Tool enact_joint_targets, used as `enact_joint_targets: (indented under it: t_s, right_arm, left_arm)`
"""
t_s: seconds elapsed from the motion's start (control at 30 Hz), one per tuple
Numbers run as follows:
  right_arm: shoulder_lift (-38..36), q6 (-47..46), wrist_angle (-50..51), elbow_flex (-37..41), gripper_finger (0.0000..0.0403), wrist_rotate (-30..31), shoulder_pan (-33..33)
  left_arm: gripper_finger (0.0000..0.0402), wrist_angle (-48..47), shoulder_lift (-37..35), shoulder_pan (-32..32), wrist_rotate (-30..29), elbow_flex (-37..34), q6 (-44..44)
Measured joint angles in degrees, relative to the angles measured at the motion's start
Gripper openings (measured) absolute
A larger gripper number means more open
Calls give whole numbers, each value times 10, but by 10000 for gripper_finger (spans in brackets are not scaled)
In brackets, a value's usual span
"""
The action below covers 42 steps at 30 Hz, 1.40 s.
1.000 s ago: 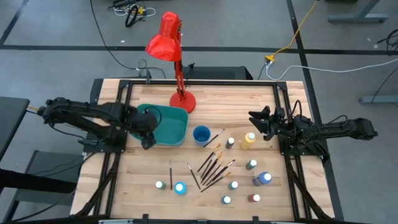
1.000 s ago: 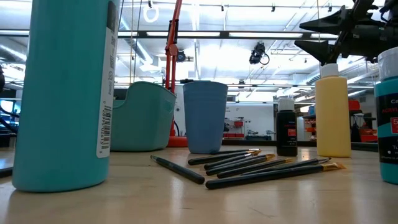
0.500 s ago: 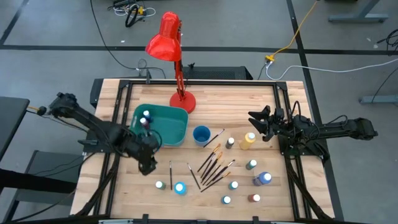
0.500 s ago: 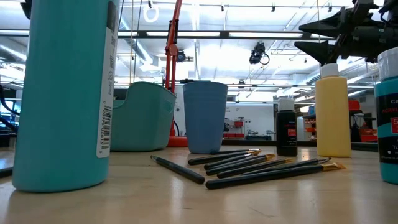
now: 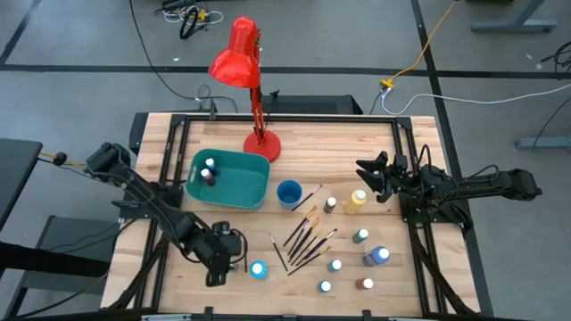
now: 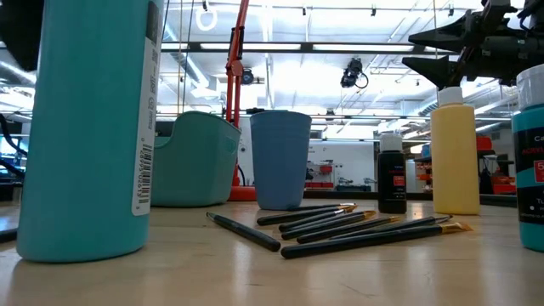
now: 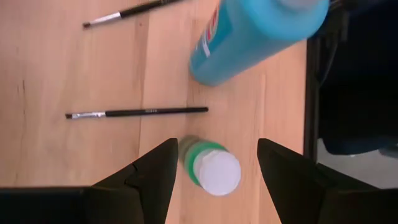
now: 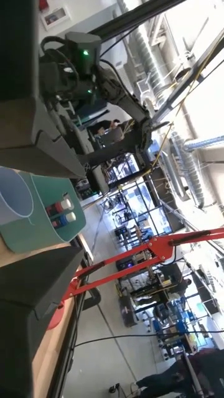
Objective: Pick & Place Paint Supplies
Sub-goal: Put the green paint bottle into the green bin
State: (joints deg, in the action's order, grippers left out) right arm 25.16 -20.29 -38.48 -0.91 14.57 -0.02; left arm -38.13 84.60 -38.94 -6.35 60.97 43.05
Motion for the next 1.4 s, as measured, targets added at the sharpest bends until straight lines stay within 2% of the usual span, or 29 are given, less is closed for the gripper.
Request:
enact_joint_targets:
  t_s: [0.37, 0.6, 1.13, 1.4]
  right_arm:
    - [0, 0, 0, 0, 204, 0, 0]
    - [0, 0, 0, 0, 204, 0, 0]
    - [0, 0, 0, 0, 204, 0, 0]
    - [0, 0, 0, 0, 204, 0, 0]
  left_arm:
    - [230, -2, 9, -17, -2, 0, 31]
    - [215, -9, 8, -29, -13, -9, 27]
    - [206, 2, 8, -29, -33, -15, 58]
    - [204, 18, 57, -32, -10, -16, 41]
